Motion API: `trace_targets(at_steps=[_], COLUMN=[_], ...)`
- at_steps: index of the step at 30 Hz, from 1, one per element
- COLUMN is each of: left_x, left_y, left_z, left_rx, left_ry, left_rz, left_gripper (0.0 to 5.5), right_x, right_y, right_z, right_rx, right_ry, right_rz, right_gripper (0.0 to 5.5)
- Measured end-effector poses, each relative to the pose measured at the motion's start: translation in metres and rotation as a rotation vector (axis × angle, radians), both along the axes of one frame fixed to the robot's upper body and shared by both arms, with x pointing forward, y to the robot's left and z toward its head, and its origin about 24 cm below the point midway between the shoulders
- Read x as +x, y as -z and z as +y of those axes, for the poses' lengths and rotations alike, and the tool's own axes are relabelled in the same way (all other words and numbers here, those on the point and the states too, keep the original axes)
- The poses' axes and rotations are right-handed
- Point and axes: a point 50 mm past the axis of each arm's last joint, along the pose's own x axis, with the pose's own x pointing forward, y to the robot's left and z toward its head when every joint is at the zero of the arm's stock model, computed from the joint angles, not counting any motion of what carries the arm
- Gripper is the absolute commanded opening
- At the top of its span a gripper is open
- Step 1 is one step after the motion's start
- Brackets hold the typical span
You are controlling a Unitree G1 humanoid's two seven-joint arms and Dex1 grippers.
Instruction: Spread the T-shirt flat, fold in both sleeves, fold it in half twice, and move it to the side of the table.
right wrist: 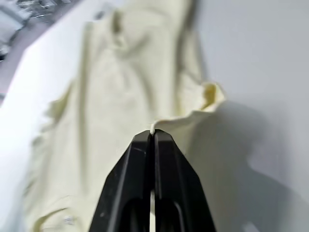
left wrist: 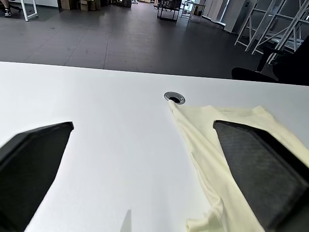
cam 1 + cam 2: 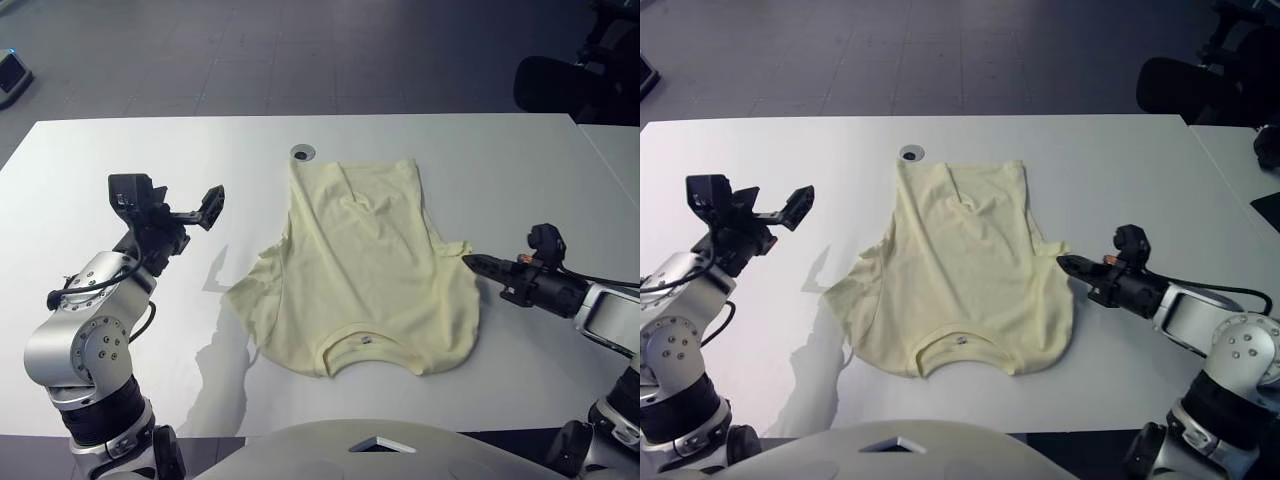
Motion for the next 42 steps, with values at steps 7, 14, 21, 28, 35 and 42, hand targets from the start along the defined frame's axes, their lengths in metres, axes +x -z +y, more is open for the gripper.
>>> trace_targets(at_steps=[7, 14, 21, 28, 35, 42], left_x=[0.005, 0.008, 0.003, -0.003, -0.003, -0.002], left_y=[0.000, 0.003, 0.008, 0.009, 0.009, 0.009], left_z=[-0.009, -0.013, -0.007, -0.005, -0.006, -0.010], left_rx=[-0.006, -0.004, 0.005, 0.008, 0.010, 0.006], left_ry=[0.046, 0.086, 0.090, 0.071, 0.072, 0.093], left_rz=[0.004, 0.027, 0.065, 0.069, 0.070, 0.069], left_gripper=[5.40, 5.40, 5.40, 5.40, 5.40, 5.40], right_x=[0.000, 0.005, -0.010, -0.036, -0.042, -0.040], right_y=[0.020, 0.009, -0.013, -0.009, 0.010, 0.018], right_z=[0.057, 0.062, 0.013, 0.008, 0.010, 0.013], right_rx=[0.111, 0.152, -0.039, -0.090, -0.129, -0.126], right_ry=[-0.061, -0.046, -0.036, -0.207, -0.223, -0.232], right_rz=[0.049, 0.001, -0.012, 0.109, 0.169, 0.159], right_gripper=[0.40, 1.64, 2.77, 3.93, 4.60, 3.65])
